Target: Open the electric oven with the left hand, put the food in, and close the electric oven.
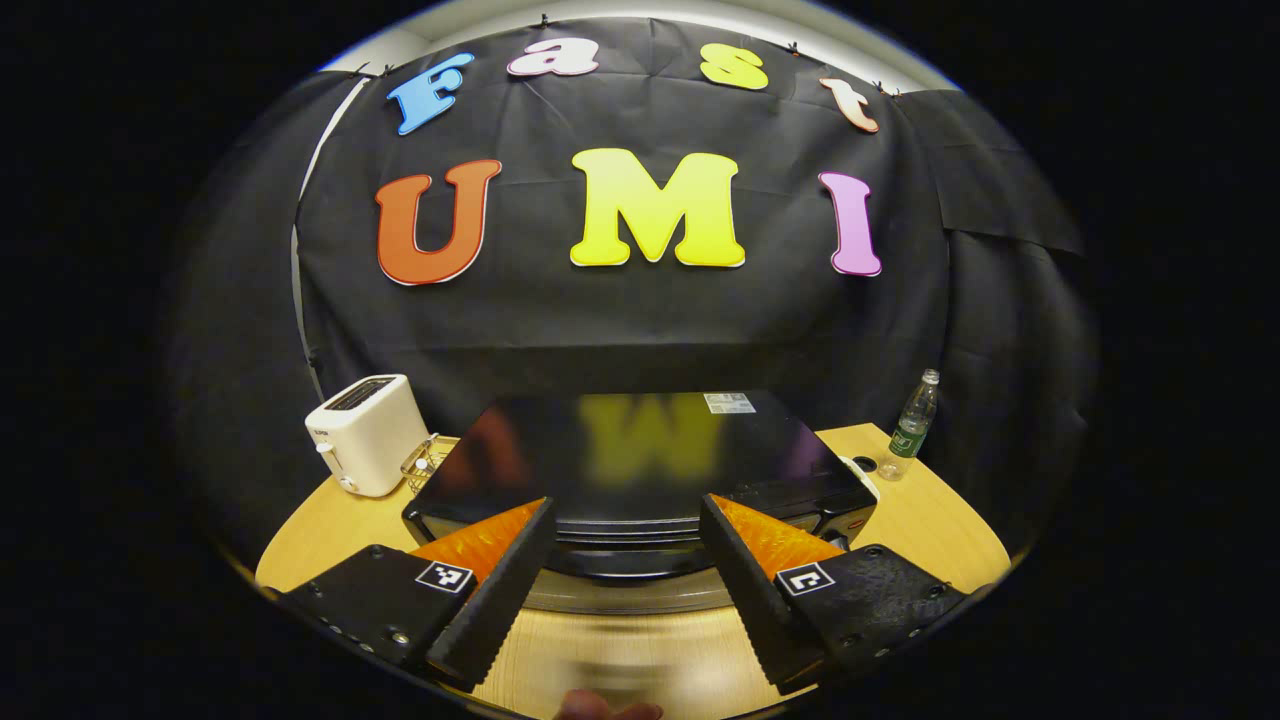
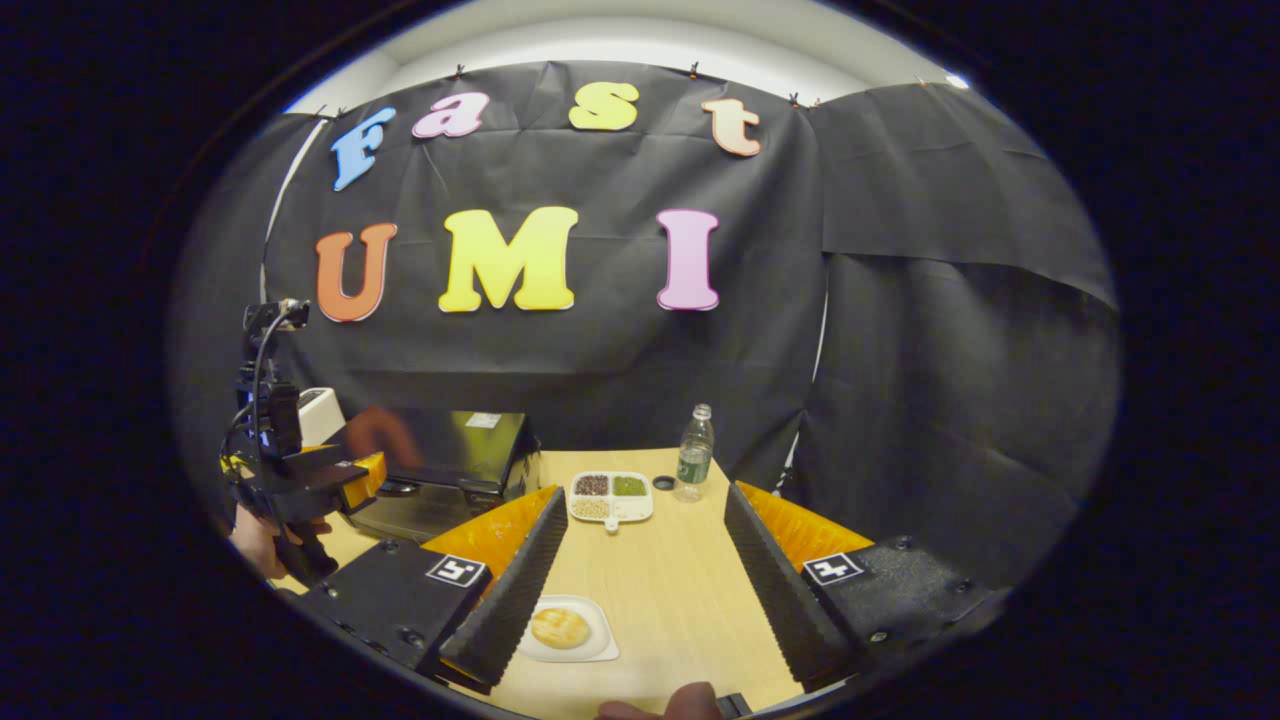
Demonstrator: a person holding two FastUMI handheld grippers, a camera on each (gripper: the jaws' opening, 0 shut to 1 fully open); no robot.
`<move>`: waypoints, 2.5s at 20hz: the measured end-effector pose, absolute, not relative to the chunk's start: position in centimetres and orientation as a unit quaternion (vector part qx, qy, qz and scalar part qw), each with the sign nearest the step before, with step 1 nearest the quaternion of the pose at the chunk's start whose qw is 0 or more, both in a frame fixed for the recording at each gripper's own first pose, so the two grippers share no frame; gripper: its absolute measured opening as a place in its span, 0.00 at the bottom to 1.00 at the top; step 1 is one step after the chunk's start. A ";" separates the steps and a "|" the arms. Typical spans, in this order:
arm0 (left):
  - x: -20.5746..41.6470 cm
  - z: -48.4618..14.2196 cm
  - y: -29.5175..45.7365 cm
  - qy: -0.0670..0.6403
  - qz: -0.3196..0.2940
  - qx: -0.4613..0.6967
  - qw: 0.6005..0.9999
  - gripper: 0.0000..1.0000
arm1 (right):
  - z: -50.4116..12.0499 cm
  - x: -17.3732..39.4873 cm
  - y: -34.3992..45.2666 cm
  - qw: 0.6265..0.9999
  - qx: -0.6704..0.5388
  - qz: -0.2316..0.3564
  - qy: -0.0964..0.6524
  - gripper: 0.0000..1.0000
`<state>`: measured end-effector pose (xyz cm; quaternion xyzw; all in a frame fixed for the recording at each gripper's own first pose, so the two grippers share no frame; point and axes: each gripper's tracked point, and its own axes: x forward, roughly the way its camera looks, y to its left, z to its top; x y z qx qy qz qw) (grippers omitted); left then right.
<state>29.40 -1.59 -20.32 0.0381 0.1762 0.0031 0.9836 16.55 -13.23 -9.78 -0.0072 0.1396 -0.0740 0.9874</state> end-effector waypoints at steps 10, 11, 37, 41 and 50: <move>27.1 -23.0 -1.2 0.220 0.013 0.030 0.975 0.98 | -10.4 15.2 -12.0 0.986 -0.013 -0.071 0.148 0.98; 26.0 -23.1 -1.1 0.223 0.012 0.031 0.974 0.98 | -10.3 14.9 -11.7 0.987 -0.011 -0.068 0.147 0.98; 11.4 -35.6 1.0 0.368 0.002 0.011 0.930 0.93 | -16.7 6.8 -12.4 0.973 -0.025 -0.058 0.220 0.98; 10.5 -32.0 1.6 0.335 0.001 0.021 0.942 0.93 | -18.9 7.5 -10.4 0.971 -0.005 -0.021 0.239 0.98; 6.4 -22.1 3.7 0.270 0.035 0.023 0.962 0.93 | -27.7 10.7 -7.2 0.953 0.027 0.019 0.301 0.98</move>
